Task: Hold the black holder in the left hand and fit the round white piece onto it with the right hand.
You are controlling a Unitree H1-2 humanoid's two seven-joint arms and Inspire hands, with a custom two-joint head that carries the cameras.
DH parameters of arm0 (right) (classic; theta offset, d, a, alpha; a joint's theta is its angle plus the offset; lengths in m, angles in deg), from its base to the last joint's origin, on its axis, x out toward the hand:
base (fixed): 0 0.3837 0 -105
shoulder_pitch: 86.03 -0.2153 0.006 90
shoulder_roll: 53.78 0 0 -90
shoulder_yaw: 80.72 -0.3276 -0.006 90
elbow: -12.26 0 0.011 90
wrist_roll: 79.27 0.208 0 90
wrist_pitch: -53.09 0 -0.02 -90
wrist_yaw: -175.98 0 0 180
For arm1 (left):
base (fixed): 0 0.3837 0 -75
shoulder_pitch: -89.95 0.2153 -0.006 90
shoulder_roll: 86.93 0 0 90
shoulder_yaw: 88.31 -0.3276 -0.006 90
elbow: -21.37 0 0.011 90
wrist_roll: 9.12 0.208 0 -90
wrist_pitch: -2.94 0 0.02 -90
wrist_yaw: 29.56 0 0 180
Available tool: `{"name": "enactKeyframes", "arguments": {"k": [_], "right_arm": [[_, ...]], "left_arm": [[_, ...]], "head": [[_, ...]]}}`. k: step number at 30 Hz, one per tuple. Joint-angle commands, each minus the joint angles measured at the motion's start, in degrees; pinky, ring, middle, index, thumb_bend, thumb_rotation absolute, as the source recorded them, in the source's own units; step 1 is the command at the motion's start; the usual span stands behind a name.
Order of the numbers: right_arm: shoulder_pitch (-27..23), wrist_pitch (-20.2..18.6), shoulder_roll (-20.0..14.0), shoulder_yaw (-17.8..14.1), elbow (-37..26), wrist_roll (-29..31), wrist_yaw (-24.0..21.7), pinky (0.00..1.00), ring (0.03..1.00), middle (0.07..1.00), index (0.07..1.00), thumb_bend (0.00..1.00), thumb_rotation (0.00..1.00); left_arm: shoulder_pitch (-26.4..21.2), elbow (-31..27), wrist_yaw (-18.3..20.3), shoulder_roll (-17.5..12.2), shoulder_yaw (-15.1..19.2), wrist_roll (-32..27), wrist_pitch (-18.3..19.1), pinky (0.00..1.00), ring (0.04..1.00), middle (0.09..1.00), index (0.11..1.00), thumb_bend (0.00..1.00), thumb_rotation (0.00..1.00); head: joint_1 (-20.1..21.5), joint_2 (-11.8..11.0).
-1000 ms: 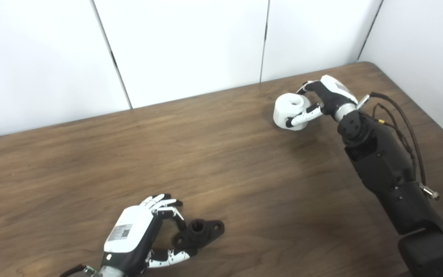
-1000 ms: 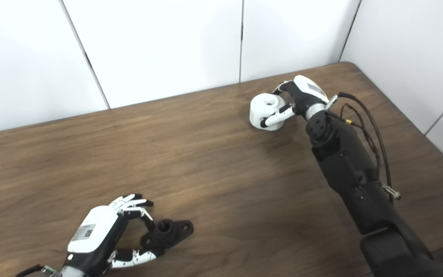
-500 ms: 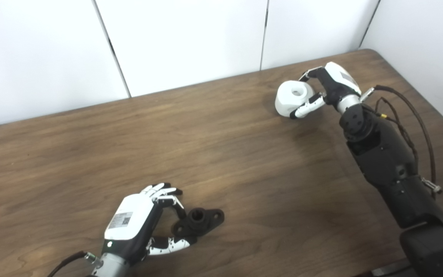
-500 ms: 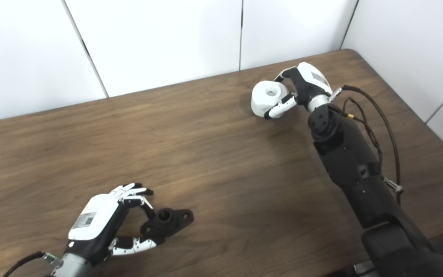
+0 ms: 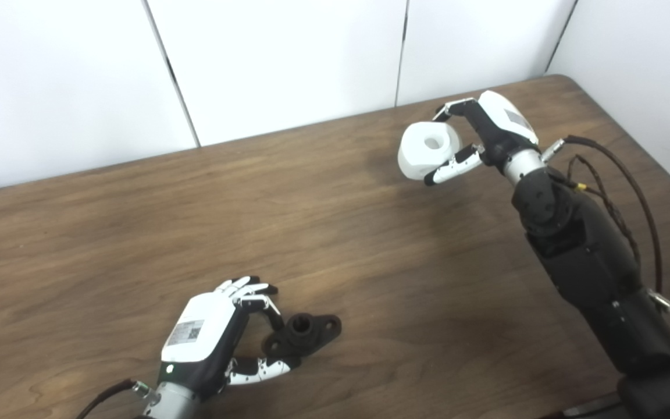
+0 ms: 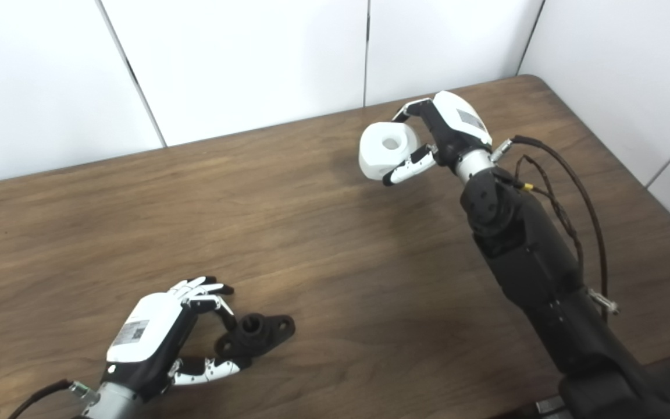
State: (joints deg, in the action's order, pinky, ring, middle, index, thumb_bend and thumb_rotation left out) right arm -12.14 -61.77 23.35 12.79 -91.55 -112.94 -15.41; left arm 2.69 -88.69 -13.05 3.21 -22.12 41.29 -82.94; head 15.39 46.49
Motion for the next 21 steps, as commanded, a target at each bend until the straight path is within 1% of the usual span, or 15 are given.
{"name": "enactKeyframes", "arguments": {"k": [1, 5, 8, 12, 18, 21], "right_arm": [[-0.3, -0.8, 0.2, 0.1, -5.4, -0.1, -1.3, 0.84, 0.897, 0.796, 0.483, 0.52, 0.13], [1.9, -2.0, 3.0, -0.1, -12.4, -1.5, -5.8, 0.85, 0.91, 0.792, 0.483, 0.52, 0.13], [3.2, -2.0, 6.0, -1.1, -17.0, -4.0, -11.0, 0.85, 0.911, 0.789, 0.482, 0.52, 0.13], [4.8, -2.0, 9.7, -2.4, -22.5, -5.4, -17.6, 0.86, 0.913, 0.788, 0.482, 0.52, 0.13], [6.6, -2.0, 13.7, -3.7, -28.5, -8.6, -27.4, 0.9, 0.904, 0.779, 0.481, 0.52, 0.14], [6.5, -2.0, 15.2, -5.1, -30.0, -9.9, -32.0, 0.88, 0.906, 0.78, 0.481, 0.53, 0.14]], "left_arm": [[0.4, 1.0, 2.6, 0.2, -1.1, 1.5, 1.4, 0.91, 0.898, 0.801, 0.489, 0.52, 0.06], [0.1, 1.5, 2.2, 0.9, -1.4, 2.2, 1.5, 0.9, 0.894, 0.797, 0.489, 0.52, 0.06], [-0.1, 1.8, 2.0, 1.6, -1.7, 3.0, 1.7, 0.9, 0.893, 0.796, 0.489, 0.52, 0.06], [-0.4, 2.0, 2.4, 2.4, -2.3, 3.9, 2.4, 0.89, 0.893, 0.798, 0.489, 0.52, 0.06], [-0.9, 3.3, 1.7, 3.8, -3.3, 5.3, 2.8, 0.89, 0.89, 0.8, 0.489, 0.52, 0.06], [-1.1, 3.4, 1.8, 4.2, -3.6, 6.0, 3.1, 0.89, 0.888, 0.802, 0.489, 0.52, 0.06]], "head": [[-0.4, 0.1], [-1.6, 0.2], [-3.1, 0.4], [-4.9, 0.7], [-6.7, 0.8], [-7.1, 0.9]]}}
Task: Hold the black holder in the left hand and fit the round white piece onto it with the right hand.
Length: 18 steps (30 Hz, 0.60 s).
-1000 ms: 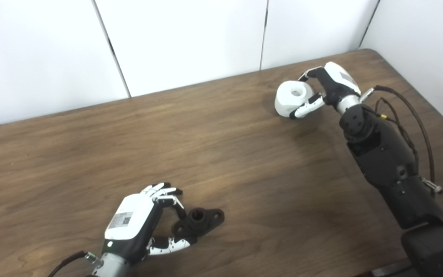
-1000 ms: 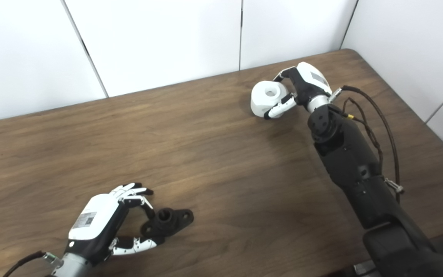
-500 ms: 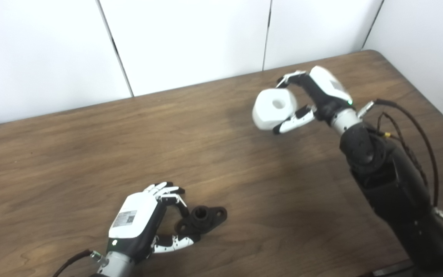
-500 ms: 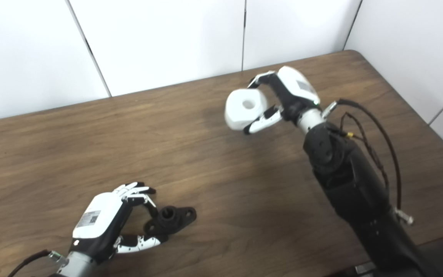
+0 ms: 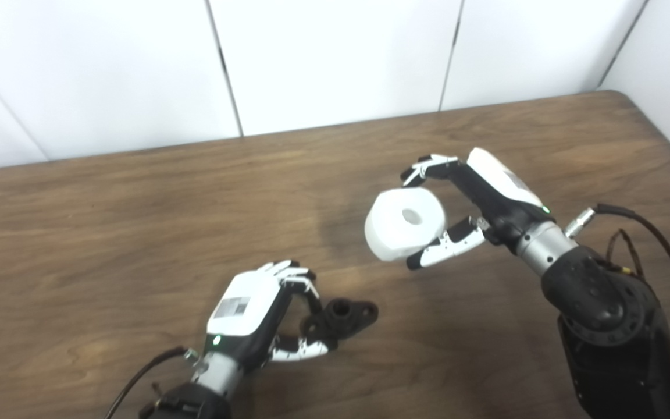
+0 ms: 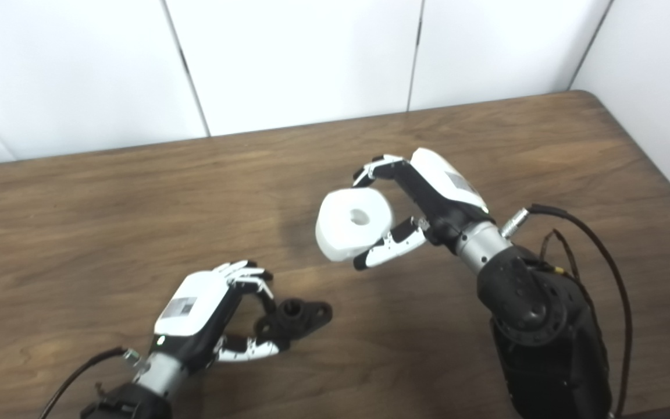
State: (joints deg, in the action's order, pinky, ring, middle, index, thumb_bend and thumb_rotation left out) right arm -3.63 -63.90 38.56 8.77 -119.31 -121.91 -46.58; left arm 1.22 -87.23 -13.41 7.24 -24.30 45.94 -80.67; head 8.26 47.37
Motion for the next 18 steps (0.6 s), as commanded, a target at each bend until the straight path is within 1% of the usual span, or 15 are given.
{"name": "enactKeyframes", "arguments": {"k": [1, 2, 3, 4, 7, 8, 11, 13, 18], "right_arm": [[-2.2, 0.1, 0.6, -1.6, -2.7, -1.3, -2.2, 0.86, 0.907, 0.78, 0.481, 0.53, 0.14], [-2.4, 0.1, 1.2, -2.1, -3.3, -1.2, -3.8, 0.86, 0.908, 0.78, 0.481, 0.53, 0.14], [-2.5, 0.1, 1.8, -2.6, -3.8, -1.0, -5.1, 0.88, 0.908, 0.779, 0.481, 0.53, 0.14], [-2.6, 0.1, 2.2, -3.0, -4.2, -1.0, -6.1, 0.92, 0.908, 0.779, 0.481, 0.53, 0.14], [-3.1, 0.1, 3.5, -4.1, -5.0, -0.8, -8.9, 0.98, 0.905, 0.776, 0.481, 0.52, 0.14], [-3.2, 0.1, 3.9, -4.4, -5.3, -0.8, -9.7, 0.99, 0.905, 0.776, 0.481, 0.52, 0.14], [-3.3, 0.1, 5.0, -4.9, -6.1, -1.4, -11.8, 0.99, 0.904, 0.772, 0.481, 0.52, 0.14], [-3.2, 0.1, 5.3, -5.2, -6.4, -1.3, -12.9, 0.96, 0.907, 0.77, 0.481, 0.52, 0.14], [-2.6, 0.1, 5.5, -4.8, -6.7, -1.8, -14.7, 0.99, 0.909, 0.772, 0.481, 0.52, 0.14]], "left_arm": [[0.4, 2.0, 2.2, 0.3, -1.5, 1.5, 0.9, 0.89, 0.888, 0.804, 0.489, 0.52, 0.06], [0.3, 2.3, 1.8, 0.5, -1.6, 1.4, 0.7, 0.89, 0.888, 0.804, 0.489, 0.52, 0.06], [0.3, 2.5, 1.5, 0.7, -1.7, 1.4, 0.6, 0.89, 0.886, 0.801, 0.488, 0.52, 0.06], [0.3, 2.7, 1.2, 0.8, -1.7, 1.4, 0.5, 0.89, 0.885, 0.799, 0.488, 0.52, 0.06], [0.1, 2.9, 1.1, 1.3, -1.9, 1.7, 0.8, 0.89, 0.885, 0.797, 0.488, 0.52, 0.06], [0.0, 3.0, 1.2, 1.4, -1.9, 1.7, 0.9, 0.89, 0.885, 0.797, 0.488, 0.52, 0.06], [-0.3, 3.0, 1.7, 1.7, -2.1, 2.4, 1.4, 0.89, 0.885, 0.797, 0.488, 0.52, 0.06], [-0.4, 3.1, 1.6, 1.9, -2.3, 2.6, 1.6, 0.89, 0.885, 0.797, 0.488, 0.52, 0.06], [-0.7, 3.0, 1.8, 2.0, -2.7, 2.9, 2.1, 0.9, 0.88, 0.796, 0.488, 0.52, 0.06]], "head": [[0.0, 0.0], [-0.1, 0.0], [-0.1, 0.0], [-0.1, 0.0], [-0.4, 0.2], [-0.4, 0.2], [-0.5, 0.3], [-0.6, 0.4], [-0.8, 0.7]]}}
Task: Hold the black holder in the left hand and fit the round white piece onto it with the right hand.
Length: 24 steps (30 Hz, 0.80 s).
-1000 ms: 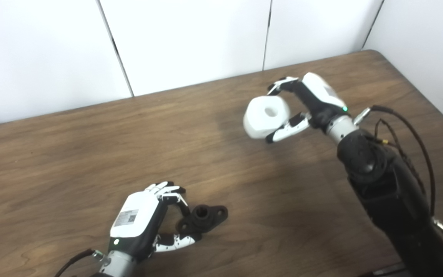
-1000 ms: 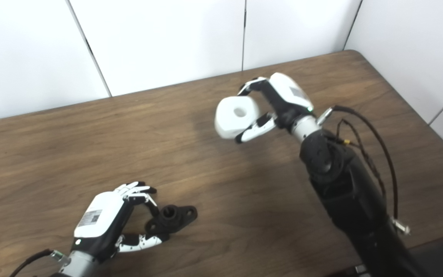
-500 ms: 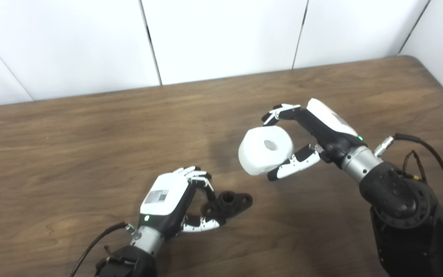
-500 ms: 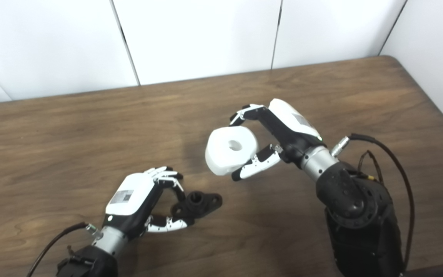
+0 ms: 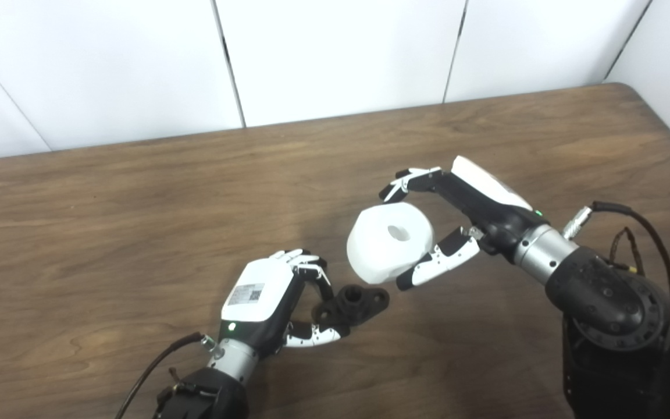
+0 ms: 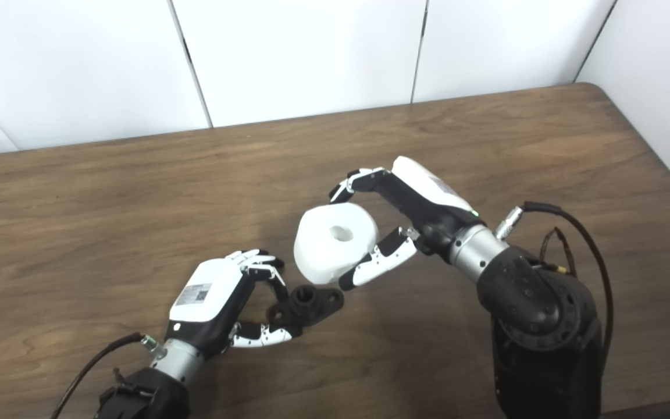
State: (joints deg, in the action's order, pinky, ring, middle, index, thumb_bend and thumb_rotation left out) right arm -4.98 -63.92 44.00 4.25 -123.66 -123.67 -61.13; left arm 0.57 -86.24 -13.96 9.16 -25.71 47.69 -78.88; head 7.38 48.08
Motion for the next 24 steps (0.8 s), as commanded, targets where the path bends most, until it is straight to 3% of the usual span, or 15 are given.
{"name": "enactKeyframes", "arguments": {"k": [1, 24], "right_arm": [[-1.0, 0.1, 0.0, 0.0, -2.3, 0.0, -0.1, 1.0, 0.909, 0.773, 0.481, 0.52, 0.14], [3.3, 1.3, -1.3, 10.9, 3.2, 0.5, 12.2, 1.0, 0.909, 0.781, 0.481, 0.53, 0.14]], "left_arm": [[-0.1, 2.0, 2.5, 0.1, -1.3, 1.1, 0.5, 0.9, 0.882, 0.798, 0.488, 0.52, 0.06], [-0.3, 1.9, 2.5, 0.5, -1.7, 1.5, 1.3, 0.89, 0.88, 0.797, 0.488, 0.52, 0.06]], "head": [[0.2, 0.0], [0.2, 0.3]]}}
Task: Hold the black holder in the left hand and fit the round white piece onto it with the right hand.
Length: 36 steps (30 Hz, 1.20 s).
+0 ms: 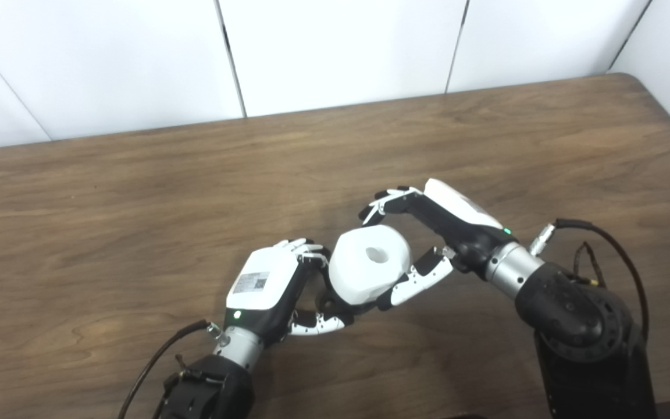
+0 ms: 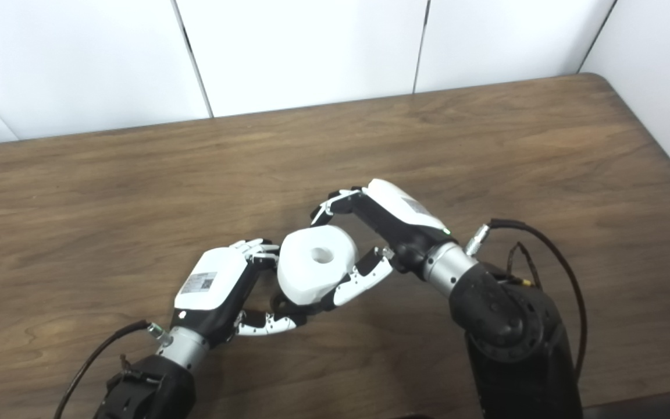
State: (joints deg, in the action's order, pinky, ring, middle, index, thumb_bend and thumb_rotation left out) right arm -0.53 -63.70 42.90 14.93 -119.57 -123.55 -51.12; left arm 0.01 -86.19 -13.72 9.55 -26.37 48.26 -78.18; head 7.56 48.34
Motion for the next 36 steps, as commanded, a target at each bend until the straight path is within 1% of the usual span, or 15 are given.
{"name": "enactKeyframes", "arguments": {"k": [1, 7, 12, 19, 25, 30, 36], "right_arm": [[-1.1, 1.1, -0.3, 0.6, -0.7, 0.4, 2.8, 1.0, 0.909, 0.782, 0.481, 0.53, 0.14], [-0.9, 1.2, -0.9, 2.8, -0.2, 0.9, 5.2, 1.0, 0.91, 0.782, 0.481, 0.52, 0.14], [-0.9, 0.6, -1.6, 4.1, -0.2, 0.7, 5.8, 1.0, 0.914, 0.78, 0.481, 0.52, 0.13], [-0.3, 0.4, -2.1, 4.4, 0.3, 1.6, 6.7, 1.0, 0.917, 0.777, 0.481, 0.52, 0.13], [-0.1, 0.6, -2.7, 5.4, 0.6, 1.5, 7.2, 1.0, 0.916, 0.774, 0.481, 0.52, 0.13], [0.2, 0.6, -3.6, 6.3, 0.4, 1.6, 7.3, 1.0, 0.922, 0.774, 0.481, 0.52, 0.13], [0.8, 0.5, -4.5, 6.4, 0.2, 1.9, 7.7, 1.0, 0.923, 0.77, 0.481, 0.52, 0.13]], "left_arm": [[0.2, 1.7, 2.3, 0.1, -1.0, 0.9, 0.7, 0.89, 0.879, 0.796, 0.488, 0.52, 0.06], [0.1, 1.7, 2.5, 0.1, -1.1, 0.6, 0.8, 0.9, 0.883, 0.797, 0.488, 0.52, 0.06], [0.2, 1.6, 2.5, 0.2, -1.2, 0.8, 0.9, 0.9, 0.882, 0.796, 0.488, 0.52, 0.06], [0.0, 1.3, 3.2, 0.2, -1.4, 1.0, 1.4, 0.9, 0.888, 0.8, 0.489, 0.52, 0.06], [-0.1, 1.3, 2.9, 0.0, -1.6, 0.8, 1.6, 0.9, 0.887, 0.797, 0.489, 0.52, 0.06], [0.0, 1.0, 2.8, 0.2, -1.6, 0.7, 1.8, 0.9, 0.885, 0.796, 0.489, 0.52, 0.06], [0.0, 0.7, 2.9, 0.3, -1.7, 1.0, 2.0, 0.89, 0.885, 0.798, 0.489, 0.52, 0.06]], "head": [[0.0, 0.0], [0.1, 0.1], [0.0, 0.3], [0.2, 0.5], [0.2, 0.5], [0.4, 0.9], [0.4, 1.3]]}}
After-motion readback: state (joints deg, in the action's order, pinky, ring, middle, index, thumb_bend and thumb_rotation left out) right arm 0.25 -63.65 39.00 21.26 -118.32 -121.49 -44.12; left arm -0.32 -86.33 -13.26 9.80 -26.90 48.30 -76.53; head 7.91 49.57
